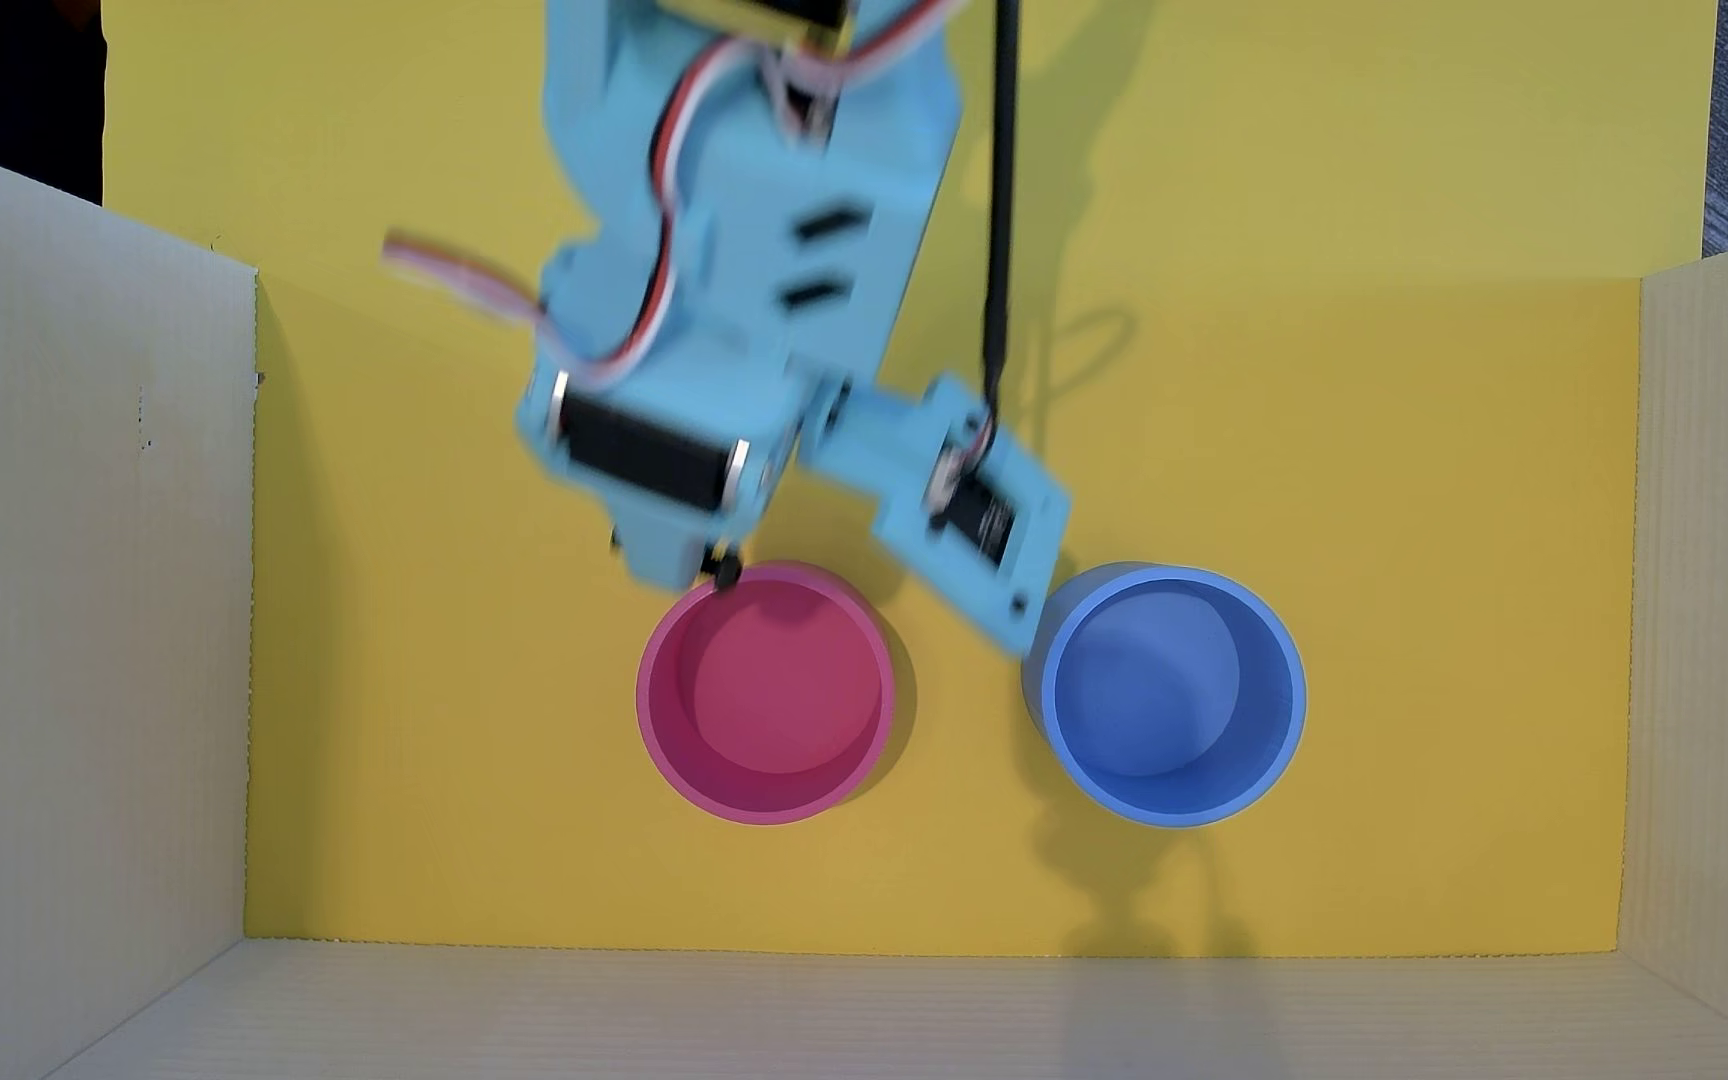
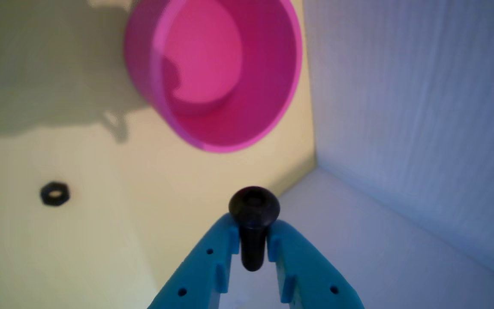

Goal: Pick up the bolt and place it in the pink box

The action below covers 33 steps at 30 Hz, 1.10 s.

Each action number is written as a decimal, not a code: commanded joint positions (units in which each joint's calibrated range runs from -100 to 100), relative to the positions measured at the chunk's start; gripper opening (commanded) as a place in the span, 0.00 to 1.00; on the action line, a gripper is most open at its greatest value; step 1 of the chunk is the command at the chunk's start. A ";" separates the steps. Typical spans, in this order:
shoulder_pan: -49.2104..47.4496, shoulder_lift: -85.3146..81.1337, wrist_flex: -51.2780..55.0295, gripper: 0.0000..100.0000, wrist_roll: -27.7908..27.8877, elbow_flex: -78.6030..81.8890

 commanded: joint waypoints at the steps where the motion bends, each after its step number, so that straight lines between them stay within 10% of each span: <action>1: -0.15 7.06 0.43 0.01 -0.08 -9.40; 33: -5.30 34.92 22.48 0.09 -0.19 -54.36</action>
